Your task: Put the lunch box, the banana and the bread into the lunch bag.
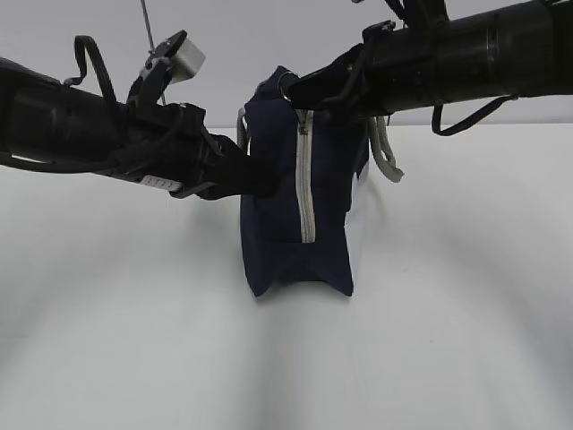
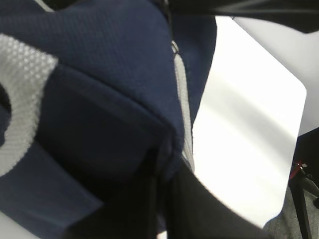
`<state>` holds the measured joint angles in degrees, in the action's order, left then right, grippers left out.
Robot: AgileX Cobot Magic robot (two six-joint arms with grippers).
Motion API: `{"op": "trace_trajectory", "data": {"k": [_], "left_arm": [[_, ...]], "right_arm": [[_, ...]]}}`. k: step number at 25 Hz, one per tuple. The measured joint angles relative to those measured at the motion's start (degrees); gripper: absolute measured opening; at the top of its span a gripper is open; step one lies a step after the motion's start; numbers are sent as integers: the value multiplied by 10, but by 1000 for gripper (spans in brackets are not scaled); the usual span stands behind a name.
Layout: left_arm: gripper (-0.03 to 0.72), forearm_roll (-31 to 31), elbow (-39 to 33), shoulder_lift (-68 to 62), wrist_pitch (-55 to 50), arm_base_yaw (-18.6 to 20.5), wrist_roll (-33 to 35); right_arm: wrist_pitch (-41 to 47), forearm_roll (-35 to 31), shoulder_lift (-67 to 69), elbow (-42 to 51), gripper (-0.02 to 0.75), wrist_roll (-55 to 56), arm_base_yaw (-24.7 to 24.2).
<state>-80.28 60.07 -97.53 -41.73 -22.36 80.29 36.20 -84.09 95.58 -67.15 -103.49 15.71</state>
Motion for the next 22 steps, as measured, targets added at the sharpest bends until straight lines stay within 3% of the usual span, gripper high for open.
{"op": "trace_trajectory", "data": {"k": [12, 22], "left_arm": [[5, -2, 0, 0, -13, 0, 0], [5, 24, 0, 0, -33, 0, 0]], "right_arm": [[222, 77, 50, -88, -16, 38, -74], [219, 84, 60, -123, -16, 54, -74]]}}
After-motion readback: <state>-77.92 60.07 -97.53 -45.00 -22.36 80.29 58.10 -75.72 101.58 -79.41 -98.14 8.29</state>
